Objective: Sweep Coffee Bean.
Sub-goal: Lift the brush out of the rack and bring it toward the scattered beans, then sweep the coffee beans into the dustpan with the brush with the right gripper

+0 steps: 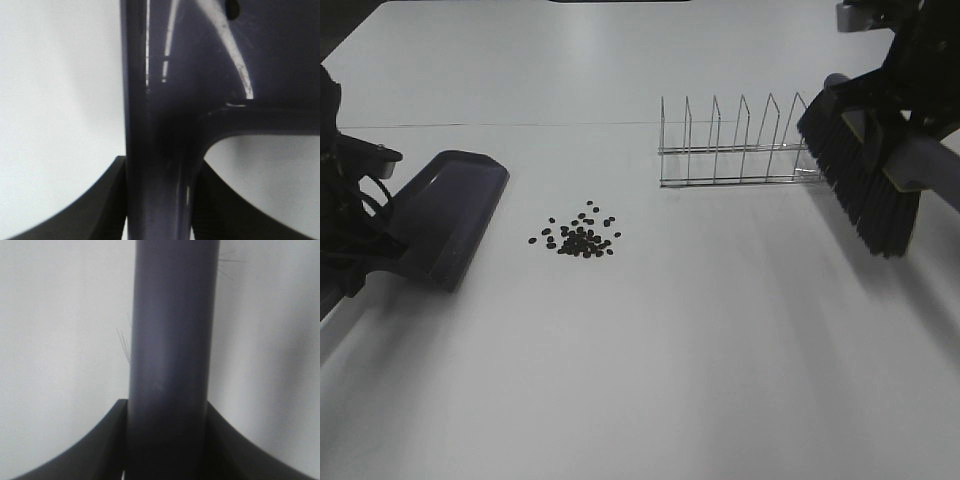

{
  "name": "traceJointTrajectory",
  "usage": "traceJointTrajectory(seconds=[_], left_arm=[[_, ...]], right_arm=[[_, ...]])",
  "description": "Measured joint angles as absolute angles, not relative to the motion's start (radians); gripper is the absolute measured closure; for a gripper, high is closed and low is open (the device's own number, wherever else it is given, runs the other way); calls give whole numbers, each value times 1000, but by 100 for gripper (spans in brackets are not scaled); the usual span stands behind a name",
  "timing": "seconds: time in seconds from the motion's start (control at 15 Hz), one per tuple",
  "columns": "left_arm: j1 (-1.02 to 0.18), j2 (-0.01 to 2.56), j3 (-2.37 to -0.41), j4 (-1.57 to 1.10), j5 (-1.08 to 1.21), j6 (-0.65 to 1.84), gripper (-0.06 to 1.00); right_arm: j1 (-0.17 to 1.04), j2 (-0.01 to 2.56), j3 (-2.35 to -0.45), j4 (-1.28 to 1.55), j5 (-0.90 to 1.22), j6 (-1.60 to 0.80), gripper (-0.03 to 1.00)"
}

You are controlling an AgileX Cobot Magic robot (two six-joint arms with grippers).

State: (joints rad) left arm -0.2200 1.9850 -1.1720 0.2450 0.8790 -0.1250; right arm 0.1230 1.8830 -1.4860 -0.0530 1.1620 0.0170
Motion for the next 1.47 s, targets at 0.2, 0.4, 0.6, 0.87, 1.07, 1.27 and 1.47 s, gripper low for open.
traceJointTrajectory(seconds=[0.2, 0.4, 0.6, 0.87, 1.07, 1.27, 1.47], left_arm=[[-288, 2033, -1215, 297, 902, -139, 62], [-323, 2053, -1218, 298, 908, -150, 62], [-344, 2059, -1233, 299, 927, -150, 61], [-351, 2081, -1268, 292, 960, -137, 61], [-351, 2110, -1277, 269, 973, -101, 61], [-351, 2134, -1288, 246, 988, -87, 61], [-351, 2134, -1290, 244, 989, -72, 61]], right_arm=[[289, 1908, -1449, -204, 1127, 143, 66], [388, 1946, -1450, -271, 1127, 176, 66], [439, 2017, -1503, -281, 1161, 173, 66], [484, 2118, -1632, -285, 1212, 152, 66], [505, 2217, -1764, -273, 1218, 123, 66], [547, 2326, -1914, -189, 1221, 70, 66], [574, 2405, -2028, -142, 1218, 62, 66]])
